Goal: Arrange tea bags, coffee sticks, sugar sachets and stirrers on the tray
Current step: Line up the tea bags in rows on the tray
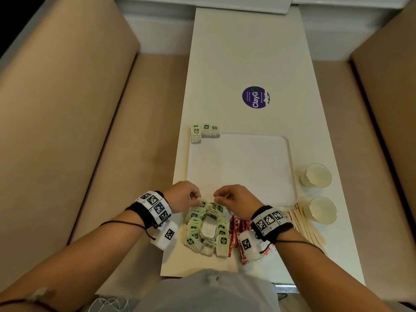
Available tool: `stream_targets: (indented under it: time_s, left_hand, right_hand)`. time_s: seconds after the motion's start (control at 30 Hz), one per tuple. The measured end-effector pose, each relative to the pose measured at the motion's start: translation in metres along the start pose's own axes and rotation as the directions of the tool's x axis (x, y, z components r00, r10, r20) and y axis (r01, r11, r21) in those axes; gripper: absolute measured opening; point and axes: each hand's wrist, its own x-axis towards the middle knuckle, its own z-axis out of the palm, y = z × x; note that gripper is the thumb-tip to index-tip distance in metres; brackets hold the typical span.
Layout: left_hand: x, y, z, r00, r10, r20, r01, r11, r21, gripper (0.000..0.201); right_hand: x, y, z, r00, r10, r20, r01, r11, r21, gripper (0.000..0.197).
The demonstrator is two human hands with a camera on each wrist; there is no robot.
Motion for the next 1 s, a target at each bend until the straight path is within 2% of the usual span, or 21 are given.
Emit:
stream_targets:
  time_s: [0.13, 0.33, 0.47, 0.8, 0.93, 1.0]
  left_hand:
    - [-0.006, -0.005, -0.005, 0.999, -0.005, -0.033, 0.003, 0.997, -0.076, 0.013]
    - [-0.015, -0.01, 0.004, 1.0, -0.017, -0.011, 0.016, 0.996, -0.088, 0.008]
    - [-0.017, -0.016, 0.011, 0.999, -0.049, -0.003, 0.049, 0.993, -0.108, 0.008]
    - [-0.017, -0.013, 0.006, 0.996, -0.048, -0.08, 0.027, 0.967, -0.254, 0.008]
    - [-0.016, -0.014, 0.002, 0.996, -0.038, -0.078, 0.005, 0.921, -0.389, 0.008]
    - [-0.015, -0.017, -0.001, 0.998, -0.023, -0.057, -0.007, 0.881, -0.474, 0.009]
  right_hand:
    - [0.001, -0.005, 0.001, 1.0, -0.007, -0.015, 0.007, 1.0, 0.002, 0.022]
    - [0.006, -0.013, 0.015, 0.998, -0.044, 0.034, 0.048, 0.992, -0.113, 0.024]
    - [0.009, -0.016, 0.02, 0.999, -0.038, 0.017, 0.04, 0.99, -0.133, 0.025]
    - [0.011, -0.02, 0.021, 0.998, -0.049, 0.039, 0.055, 0.986, -0.154, 0.028]
    - [0.013, -0.019, 0.024, 0.998, -0.058, 0.022, 0.06, 0.989, -0.137, 0.028]
    - [0.013, -0.021, 0.025, 0.998, -0.064, 0.008, 0.065, 0.991, -0.114, 0.021]
